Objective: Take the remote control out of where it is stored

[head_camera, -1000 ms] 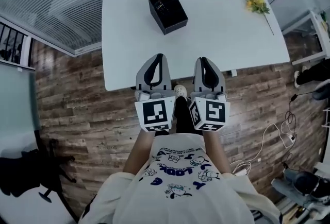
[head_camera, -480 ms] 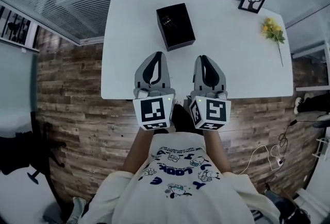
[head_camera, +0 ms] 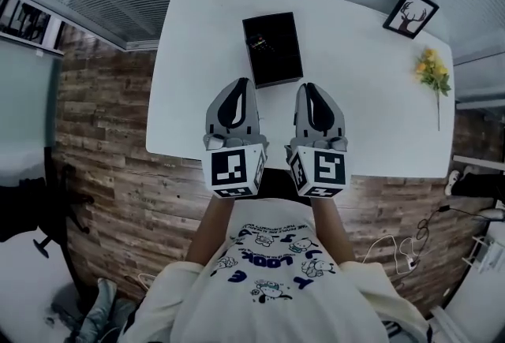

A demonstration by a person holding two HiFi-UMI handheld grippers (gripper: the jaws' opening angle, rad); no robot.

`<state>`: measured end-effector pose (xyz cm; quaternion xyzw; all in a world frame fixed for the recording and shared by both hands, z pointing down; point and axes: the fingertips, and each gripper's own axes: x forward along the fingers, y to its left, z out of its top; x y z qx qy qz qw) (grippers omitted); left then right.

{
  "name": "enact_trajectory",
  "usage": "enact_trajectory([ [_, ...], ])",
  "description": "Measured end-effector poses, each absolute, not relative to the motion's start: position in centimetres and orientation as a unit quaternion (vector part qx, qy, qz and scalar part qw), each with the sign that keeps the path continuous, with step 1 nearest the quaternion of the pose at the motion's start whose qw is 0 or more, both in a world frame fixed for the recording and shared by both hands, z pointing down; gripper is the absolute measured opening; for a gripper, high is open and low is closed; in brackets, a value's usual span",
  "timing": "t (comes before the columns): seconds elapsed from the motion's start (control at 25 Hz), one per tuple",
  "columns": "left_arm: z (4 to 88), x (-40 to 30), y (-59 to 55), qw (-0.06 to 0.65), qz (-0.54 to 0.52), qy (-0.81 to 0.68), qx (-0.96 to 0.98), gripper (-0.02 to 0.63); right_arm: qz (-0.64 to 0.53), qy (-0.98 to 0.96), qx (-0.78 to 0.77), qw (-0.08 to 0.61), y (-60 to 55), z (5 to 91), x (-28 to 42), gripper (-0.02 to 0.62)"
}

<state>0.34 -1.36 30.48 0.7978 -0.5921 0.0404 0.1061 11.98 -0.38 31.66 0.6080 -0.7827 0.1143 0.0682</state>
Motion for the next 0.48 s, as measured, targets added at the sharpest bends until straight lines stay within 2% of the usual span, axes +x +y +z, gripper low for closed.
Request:
enact_trajectory([
  [0.48,33.9,-0.3,-4.1,0.142,0.072,-0.599,0.785,0.017,0.151,-0.792,0.585,0.087,-3.7,35.1,10.8,0.049],
])
